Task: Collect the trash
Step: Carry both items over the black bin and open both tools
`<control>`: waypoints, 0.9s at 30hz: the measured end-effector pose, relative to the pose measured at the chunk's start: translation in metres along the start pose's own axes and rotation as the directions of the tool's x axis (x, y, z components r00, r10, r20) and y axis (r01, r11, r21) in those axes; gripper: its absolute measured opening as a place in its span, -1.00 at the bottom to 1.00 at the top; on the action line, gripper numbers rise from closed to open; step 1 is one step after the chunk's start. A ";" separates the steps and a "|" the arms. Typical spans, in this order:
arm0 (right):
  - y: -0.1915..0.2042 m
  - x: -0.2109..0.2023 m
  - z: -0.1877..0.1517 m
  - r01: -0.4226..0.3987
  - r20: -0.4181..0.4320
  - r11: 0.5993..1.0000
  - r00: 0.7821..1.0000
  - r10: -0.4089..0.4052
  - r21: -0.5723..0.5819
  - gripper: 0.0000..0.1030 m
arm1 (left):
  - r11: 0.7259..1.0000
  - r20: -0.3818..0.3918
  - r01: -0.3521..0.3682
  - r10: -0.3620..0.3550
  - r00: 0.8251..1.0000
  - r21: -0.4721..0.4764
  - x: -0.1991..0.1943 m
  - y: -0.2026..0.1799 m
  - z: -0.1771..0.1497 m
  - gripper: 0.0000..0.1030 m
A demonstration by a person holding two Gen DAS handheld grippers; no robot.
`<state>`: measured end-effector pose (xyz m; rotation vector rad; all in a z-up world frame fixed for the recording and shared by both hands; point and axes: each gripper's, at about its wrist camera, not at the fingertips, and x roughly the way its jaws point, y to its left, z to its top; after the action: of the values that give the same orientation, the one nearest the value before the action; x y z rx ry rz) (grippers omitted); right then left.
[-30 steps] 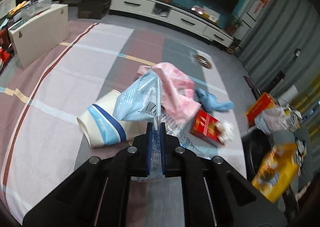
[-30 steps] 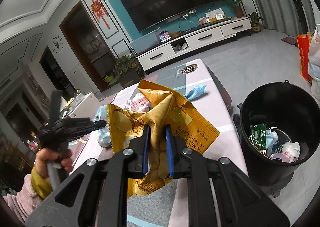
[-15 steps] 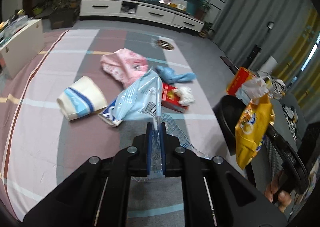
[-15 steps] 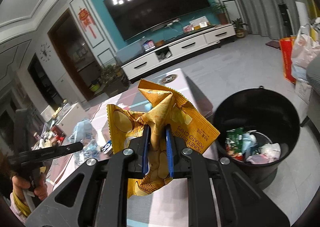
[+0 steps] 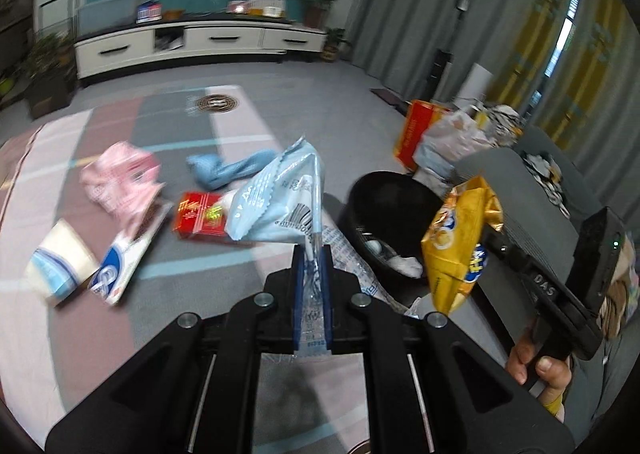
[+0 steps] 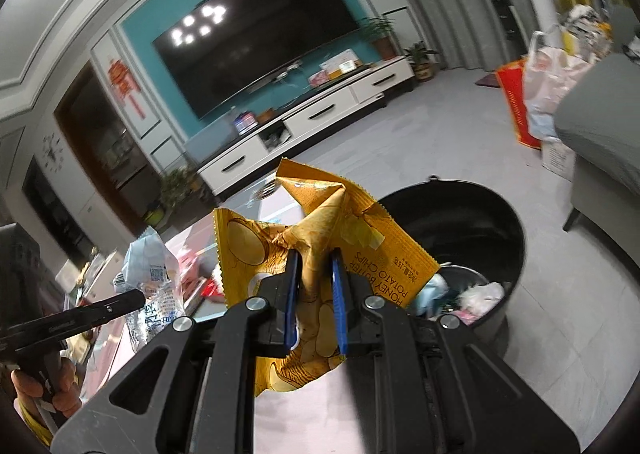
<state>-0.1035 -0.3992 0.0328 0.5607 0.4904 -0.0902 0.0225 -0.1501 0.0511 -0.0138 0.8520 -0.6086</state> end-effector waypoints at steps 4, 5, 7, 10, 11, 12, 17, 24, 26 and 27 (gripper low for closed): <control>-0.024 -0.002 0.005 0.029 0.027 0.998 0.999 -0.031 0.051 -0.68 | 0.997 -0.019 0.048 -0.047 0.999 0.068 0.023 -0.031 0.011 -0.81; -0.028 -0.002 0.006 0.034 0.034 0.998 0.999 -0.036 0.059 -0.68 | 0.994 -0.028 0.066 -0.064 0.998 0.083 0.031 -0.040 0.014 -0.81; -0.038 0.000 0.009 0.049 0.042 0.996 0.998 -0.052 0.071 -0.68 | 0.991 -0.043 0.083 -0.079 0.996 0.107 0.045 -0.056 0.018 -0.80; -0.048 0.004 0.012 0.075 0.049 0.994 0.996 -0.079 0.082 -0.68 | 0.987 -0.065 0.098 -0.091 0.994 0.130 0.071 -0.075 0.026 -0.80; -0.050 0.007 0.013 0.087 0.052 0.993 0.994 -0.092 0.082 -0.68 | 0.986 -0.069 0.103 -0.094 0.993 0.132 0.077 -0.080 0.029 -0.80; -0.052 0.008 0.014 0.095 0.053 0.992 0.994 -0.100 0.086 -0.68 | 0.986 -0.074 0.104 -0.095 0.993 0.132 0.084 -0.083 0.032 -0.80; -0.070 0.023 0.022 0.155 0.042 0.984 0.986 -0.159 0.088 -0.68 | 0.985 -0.106 0.090 -0.075 0.992 0.146 0.125 -0.099 0.038 -0.79; -0.078 0.047 0.021 0.200 -0.014 0.979 0.980 -0.200 0.042 -0.58 | 0.979 -0.157 0.058 -0.027 0.987 0.196 0.158 -0.110 0.031 -0.53; -0.080 0.049 0.020 0.213 -0.021 0.976 0.977 -0.212 0.047 -0.16 | 0.978 -0.168 0.066 -0.032 0.985 0.199 0.161 -0.109 0.029 -0.13; -0.081 0.049 0.019 0.214 -0.022 0.975 0.977 -0.213 0.056 -0.08 | 0.978 -0.163 0.067 -0.035 0.986 0.198 0.159 -0.108 0.028 0.08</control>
<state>-0.0693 -0.4755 -0.0154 0.5646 0.5644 -0.3061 0.0679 -0.3274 -0.0153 0.2008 0.9419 -0.7505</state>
